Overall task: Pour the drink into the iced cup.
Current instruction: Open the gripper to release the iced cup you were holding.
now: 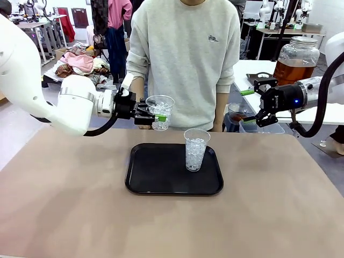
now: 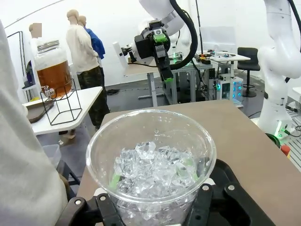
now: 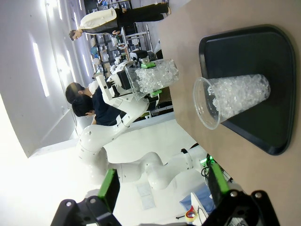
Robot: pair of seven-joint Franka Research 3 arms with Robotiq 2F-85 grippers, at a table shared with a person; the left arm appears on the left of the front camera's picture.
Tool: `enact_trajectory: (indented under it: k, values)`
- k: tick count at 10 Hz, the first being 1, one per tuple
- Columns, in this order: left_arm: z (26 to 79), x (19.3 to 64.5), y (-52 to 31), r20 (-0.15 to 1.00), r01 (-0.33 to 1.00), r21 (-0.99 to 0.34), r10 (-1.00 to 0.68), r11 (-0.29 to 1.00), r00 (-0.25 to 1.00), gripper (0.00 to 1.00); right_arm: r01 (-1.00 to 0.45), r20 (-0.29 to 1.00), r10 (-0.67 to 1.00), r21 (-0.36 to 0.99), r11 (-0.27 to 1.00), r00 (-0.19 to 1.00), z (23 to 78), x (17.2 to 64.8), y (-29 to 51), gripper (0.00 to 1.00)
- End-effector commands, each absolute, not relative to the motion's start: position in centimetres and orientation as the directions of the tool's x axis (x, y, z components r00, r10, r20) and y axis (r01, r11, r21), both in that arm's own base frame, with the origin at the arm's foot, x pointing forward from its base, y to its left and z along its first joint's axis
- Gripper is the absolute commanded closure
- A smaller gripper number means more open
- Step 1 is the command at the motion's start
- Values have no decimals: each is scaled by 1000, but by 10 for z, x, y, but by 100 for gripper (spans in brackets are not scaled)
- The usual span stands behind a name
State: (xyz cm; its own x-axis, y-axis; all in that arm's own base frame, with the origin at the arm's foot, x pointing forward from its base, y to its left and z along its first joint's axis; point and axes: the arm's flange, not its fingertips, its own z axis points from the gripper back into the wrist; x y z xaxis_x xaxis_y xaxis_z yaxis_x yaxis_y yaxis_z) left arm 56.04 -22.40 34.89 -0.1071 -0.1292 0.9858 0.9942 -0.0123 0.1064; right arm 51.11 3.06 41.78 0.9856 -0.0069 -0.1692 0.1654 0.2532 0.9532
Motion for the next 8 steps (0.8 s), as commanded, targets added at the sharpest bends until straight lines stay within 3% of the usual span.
enact_trajectory:
  k: [1, 8]
  values:
    - [351, 559, -226, 985, 993, 118, -127, -16, -119, 40, 165, -169, -8, 953, 252, 986, 419, 511, 31, 0]
    - [351, 559, -226, 985, 993, 118, -127, -16, -119, 40, 165, -169, -8, 953, 252, 986, 419, 511, 31, 0]
